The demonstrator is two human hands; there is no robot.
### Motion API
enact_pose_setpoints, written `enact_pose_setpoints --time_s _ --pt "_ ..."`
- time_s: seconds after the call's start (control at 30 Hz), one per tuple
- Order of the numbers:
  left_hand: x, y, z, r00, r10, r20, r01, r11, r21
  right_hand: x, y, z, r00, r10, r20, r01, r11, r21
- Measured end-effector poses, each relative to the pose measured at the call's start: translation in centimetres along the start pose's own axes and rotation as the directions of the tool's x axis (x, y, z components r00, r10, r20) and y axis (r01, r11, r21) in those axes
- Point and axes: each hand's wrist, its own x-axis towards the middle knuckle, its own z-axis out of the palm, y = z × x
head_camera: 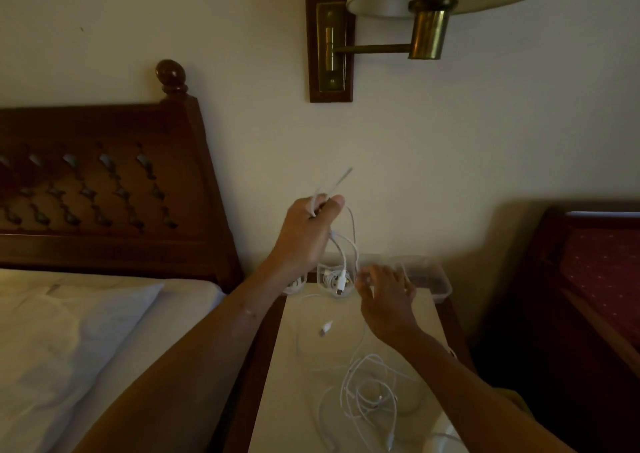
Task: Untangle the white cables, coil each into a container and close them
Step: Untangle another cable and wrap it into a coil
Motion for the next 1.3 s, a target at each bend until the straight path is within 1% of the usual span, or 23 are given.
enact_pose_setpoints --time_s 0.03,0.1,0.17,0.23,0.27,0.3,0.37,0.43,0.5,0.6,0.63,0.7,0.73,0.77,0.83,0.87,0.9,0.93,1.03,1.07,1.17,1.23,1.3 --pt "0.1 0.6 -0.5 0.999 0.003 -0.047 -0.005 0.999 -0.043 0.2 0.4 -0.1 0.999 0.009 0.05 -0.009 1.0 -0.001" --pt "0.5 1.4 -2.1 0.988 -0.012 -0.155 -0.012 0.988 -0.154 0.6 1.6 -0.6 0.992 0.035 0.125 -0.028 0.998 -0.059" --pt "0.8 1.6 -3.6 0.976 -0.012 -0.219 -0.04 0.973 -0.227 0.9 2.8 -1.2 0.983 0.041 0.177 -0.017 0.991 -0.133" --pt "0.8 1.4 -4.3 0.972 0.0 -0.233 -0.05 0.977 -0.207 1.3 3.3 -1.8 0.975 0.064 0.212 -0.03 0.987 -0.158" --pt "0.6 1.1 -4.3 0.973 0.005 -0.231 -0.041 0.988 -0.148 1.6 3.0 -2.1 0.977 0.081 0.197 -0.054 0.989 -0.135" --pt "0.4 0.7 -4.1 0.975 0.016 -0.222 -0.027 0.998 -0.049 1.9 2.5 -2.5 0.983 0.099 0.151 -0.09 0.994 -0.067" --pt "-0.3 -0.7 -3.5 0.984 0.042 -0.173 -0.007 0.98 0.198 2.6 1.5 -3.5 0.991 0.128 0.033 -0.132 0.972 0.196" --pt "-1.2 -2.5 -2.9 0.987 0.023 -0.156 0.032 0.938 0.346 3.2 0.5 -4.7 0.987 0.152 -0.049 -0.116 0.891 0.439" --pt "-1.9 -4.2 -2.4 0.985 0.001 -0.175 0.076 0.897 0.434 3.6 -0.8 -6.0 0.986 0.155 -0.069 -0.083 0.796 0.599" --pt "-2.5 -5.8 -1.8 0.987 -0.005 -0.162 0.093 0.835 0.542 4.5 -2.5 -7.6 0.981 0.092 -0.17 0.037 0.776 0.63" --pt "-2.6 -6.1 -1.6 0.987 -0.007 -0.159 0.097 0.819 0.565 4.8 -3.1 -8.1 0.975 0.098 -0.2 0.065 0.733 0.677" --pt "-2.7 -6.6 -1.4 0.988 -0.012 -0.153 0.103 0.792 0.601 5.4 -4.5 -9.2 0.955 0.143 -0.259 0.128 0.588 0.798" --pt "-2.7 -6.9 -1.3 0.989 -0.022 -0.146 0.108 0.781 0.615 5.6 -4.9 -9.6 0.943 0.142 -0.302 0.171 0.571 0.803" --pt "-2.7 -7.1 -1.2 0.989 -0.037 -0.14 0.117 0.775 0.621 5.8 -5.2 -9.9 0.927 0.113 -0.357 0.215 0.621 0.754" --pt "-2.6 -7.2 -1.1 0.987 -0.07 -0.145 0.144 0.786 0.601 6.0 -5.4 -10.2 0.897 -0.027 -0.441 0.291 0.787 0.544" --pt "-2.5 -7.1 -1.2 0.983 -0.08 -0.164 0.162 0.799 0.58 6.2 -5.3 -10.4 0.892 -0.085 -0.444 0.304 0.84 0.45" --pt "-2.4 -7.1 -1.2 0.977 -0.087 -0.196 0.184 0.809 0.558 6.4 -5.1 -10.6 0.894 -0.117 -0.433 0.304 0.868 0.393" --pt "-2.3 -7.0 -1.3 0.967 -0.089 -0.237 0.208 0.814 0.542 6.8 -4.8 -10.9 0.904 -0.126 -0.409 0.296 0.875 0.383" --pt "-1.8 -6.5 -1.8 0.932 -0.083 -0.353 0.268 0.814 0.516 7.5 -4.3 -11.7 0.936 -0.144 -0.321 0.284 0.849 0.446" --pt "-1.6 -6.3 -2.0 0.923 -0.081 -0.377 0.278 0.817 0.504 7.5 -4.0 -11.9 0.935 -0.166 -0.314 0.293 0.861 0.415" --pt "-1.2 -5.6 -2.2 0.915 -0.067 -0.399 0.278 0.821 0.499 7.7 -3.7 -11.7 0.931 -0.225 -0.288 0.294 0.93 0.222" --pt "-1.1 -5.3 -2.1 0.926 -0.041 -0.375 0.249 0.812 0.528 7.9 -3.8 -11.5 0.953 -0.179 -0.243 0.221 0.963 0.156" --pt "-1.2 -5.2 -1.9 0.932 -0.026 -0.361 0.229 0.815 0.533 8.1 -3.8 -11.8 0.982 -0.144 -0.127 0.157 0.982 0.105"
